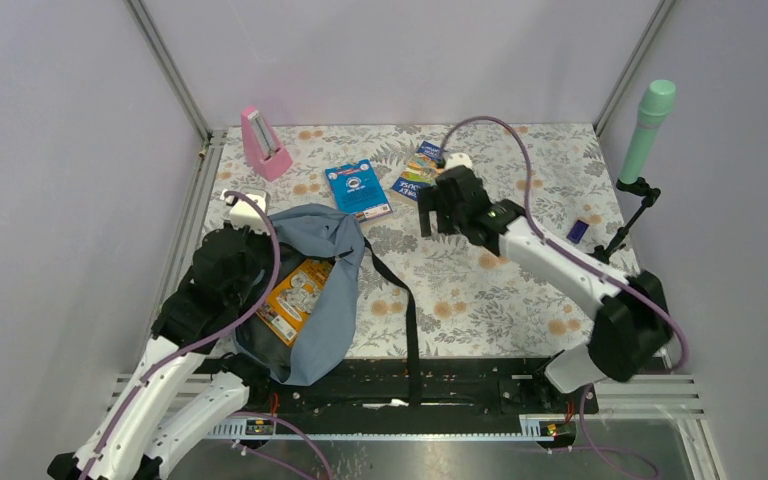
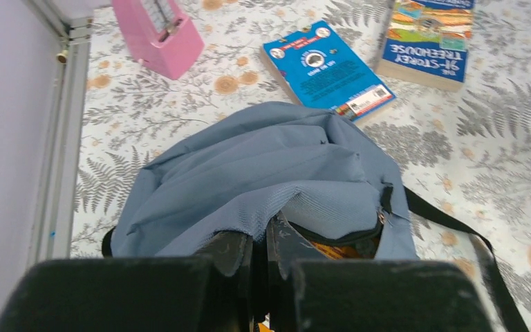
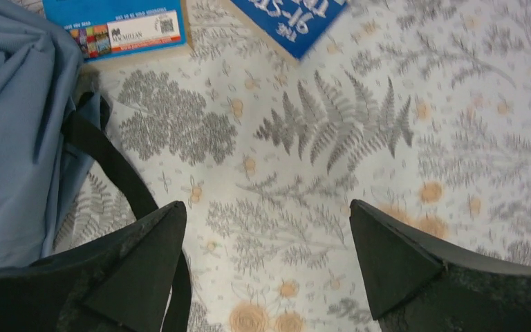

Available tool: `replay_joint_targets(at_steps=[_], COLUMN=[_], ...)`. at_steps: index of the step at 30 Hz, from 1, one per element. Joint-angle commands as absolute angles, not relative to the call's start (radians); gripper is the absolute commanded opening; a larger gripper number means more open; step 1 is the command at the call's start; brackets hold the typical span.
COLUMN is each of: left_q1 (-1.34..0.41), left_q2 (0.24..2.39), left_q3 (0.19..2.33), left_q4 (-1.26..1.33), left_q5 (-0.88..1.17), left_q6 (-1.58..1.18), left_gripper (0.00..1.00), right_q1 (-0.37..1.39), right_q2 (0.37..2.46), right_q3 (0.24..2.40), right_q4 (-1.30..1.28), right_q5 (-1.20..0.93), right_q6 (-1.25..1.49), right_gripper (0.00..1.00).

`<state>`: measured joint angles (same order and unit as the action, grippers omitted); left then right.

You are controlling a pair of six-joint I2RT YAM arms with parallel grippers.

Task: Pack the student bag
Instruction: Pick up the book from the center of the board.

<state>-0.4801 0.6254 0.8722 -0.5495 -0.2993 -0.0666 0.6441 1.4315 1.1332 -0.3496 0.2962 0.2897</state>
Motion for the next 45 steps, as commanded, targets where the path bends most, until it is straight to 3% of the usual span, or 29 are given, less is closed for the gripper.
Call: replay_joint_targets(at_steps=[1,22,36,45], left_q1=[-0.474,-0.468,-0.468,-0.468], left_q2=[0.624,0.625,0.616,0.611], left_q3=[0.855,0.848,0.851,0.848], left_q4=[-0.315,-0.377,-0.379,-0.379], left_q5=[-0.467,-0.363,-0.326,-0.329], left_q6=[-0.014,-0.103,-0.115,-0.115], left_gripper=[0.00,0.00,0.00,0.00], right_q1=[0.638,0.634,0.630,0.589], right_q2=[1.630,2.477,2.610,2.554], right_q3=[1.381,2.453,2.562,2.427], right_q4=[-0.467,-0.876,-0.845,-0.899], right_q5=[0.246,0.335,0.460,0.428], right_q6=[0.148,0.259,0.285,0.298], right_gripper=[0.94,0.94,0.94,0.93])
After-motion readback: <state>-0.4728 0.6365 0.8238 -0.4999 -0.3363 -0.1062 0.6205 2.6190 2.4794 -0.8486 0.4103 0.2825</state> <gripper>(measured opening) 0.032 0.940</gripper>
